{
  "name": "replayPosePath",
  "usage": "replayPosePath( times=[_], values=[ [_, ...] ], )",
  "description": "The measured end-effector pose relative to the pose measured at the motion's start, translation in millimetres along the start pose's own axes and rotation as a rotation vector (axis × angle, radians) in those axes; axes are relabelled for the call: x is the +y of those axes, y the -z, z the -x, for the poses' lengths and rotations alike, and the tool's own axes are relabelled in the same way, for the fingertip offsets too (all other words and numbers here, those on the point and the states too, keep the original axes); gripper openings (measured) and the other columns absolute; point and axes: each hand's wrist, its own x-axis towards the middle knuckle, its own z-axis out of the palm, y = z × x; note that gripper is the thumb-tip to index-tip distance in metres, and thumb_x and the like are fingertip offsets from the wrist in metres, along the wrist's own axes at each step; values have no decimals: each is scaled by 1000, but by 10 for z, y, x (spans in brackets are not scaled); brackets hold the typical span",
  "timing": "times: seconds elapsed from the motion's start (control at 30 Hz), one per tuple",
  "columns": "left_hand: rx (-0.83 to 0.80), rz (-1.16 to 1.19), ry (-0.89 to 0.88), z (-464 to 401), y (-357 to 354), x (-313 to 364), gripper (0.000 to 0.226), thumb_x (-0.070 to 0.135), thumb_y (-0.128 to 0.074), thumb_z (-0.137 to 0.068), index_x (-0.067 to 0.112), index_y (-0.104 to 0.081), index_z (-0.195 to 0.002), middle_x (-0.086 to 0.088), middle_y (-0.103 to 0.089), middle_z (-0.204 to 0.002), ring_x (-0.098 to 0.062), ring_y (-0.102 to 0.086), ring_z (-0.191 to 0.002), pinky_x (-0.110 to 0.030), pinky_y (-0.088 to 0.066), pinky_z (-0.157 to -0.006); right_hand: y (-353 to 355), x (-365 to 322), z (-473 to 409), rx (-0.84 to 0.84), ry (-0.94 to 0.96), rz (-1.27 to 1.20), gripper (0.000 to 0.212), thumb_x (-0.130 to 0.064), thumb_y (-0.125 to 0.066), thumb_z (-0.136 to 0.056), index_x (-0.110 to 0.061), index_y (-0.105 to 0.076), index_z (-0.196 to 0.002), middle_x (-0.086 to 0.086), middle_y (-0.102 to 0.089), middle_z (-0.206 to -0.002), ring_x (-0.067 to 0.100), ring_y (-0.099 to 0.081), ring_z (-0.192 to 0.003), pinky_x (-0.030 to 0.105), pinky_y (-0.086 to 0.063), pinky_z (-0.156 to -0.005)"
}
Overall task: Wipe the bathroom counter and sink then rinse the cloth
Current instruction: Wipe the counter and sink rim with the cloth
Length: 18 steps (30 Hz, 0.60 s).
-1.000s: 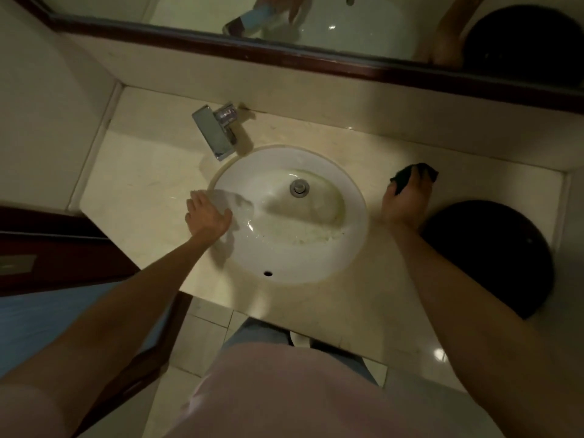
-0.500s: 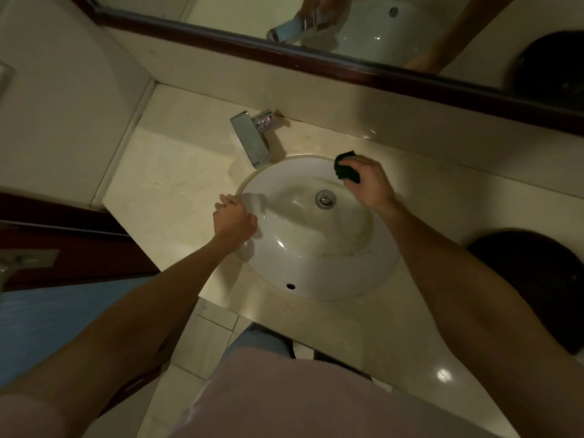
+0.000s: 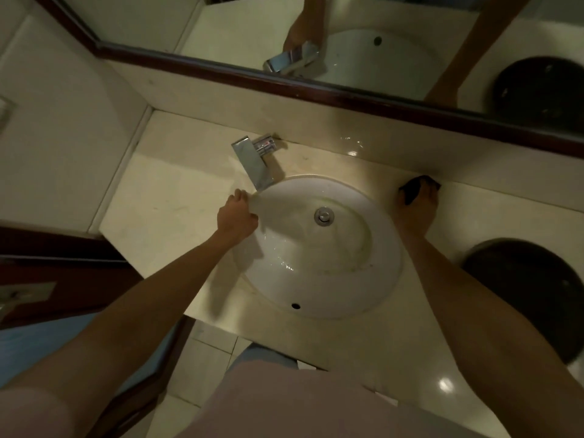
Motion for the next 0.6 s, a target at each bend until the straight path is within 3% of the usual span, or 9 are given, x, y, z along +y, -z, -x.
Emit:
replayPosePath(
  times=[0.2,0.4,0.6],
  values=[
    [1,-6,-9,-16,11,12,57,21,-62,-78,2,-47,-130,-16,-53,-116,-38,-60,-96,-44,-54,-71,-208,-200,-64,-97,241,251,58,-37,-56,-97,-6,-48,-145,23,-44,-151,43,-43,-137,48,-44,-108],
    [-30,-45,-7,-77,-36,-12,65,25,-63,-75,0,-44,-132,-16,-49,-121,-37,-58,-98,-43,-55,-68,-651,-668,-38,-231,478,192,49,-30,-57,-96,-10,-55,-140,18,-50,-148,39,-49,-132,47,-49,-104],
    [-50,-97,-14,-87,-52,-36,73,24,-62,-74,0,-39,-139,-16,-45,-135,-37,-56,-103,-42,-55,-68,-1053,-1155,-59,-398,683,226,52,-38,-50,-96,-16,-52,-144,12,-50,-151,37,-49,-135,48,-44,-111]
  ],
)
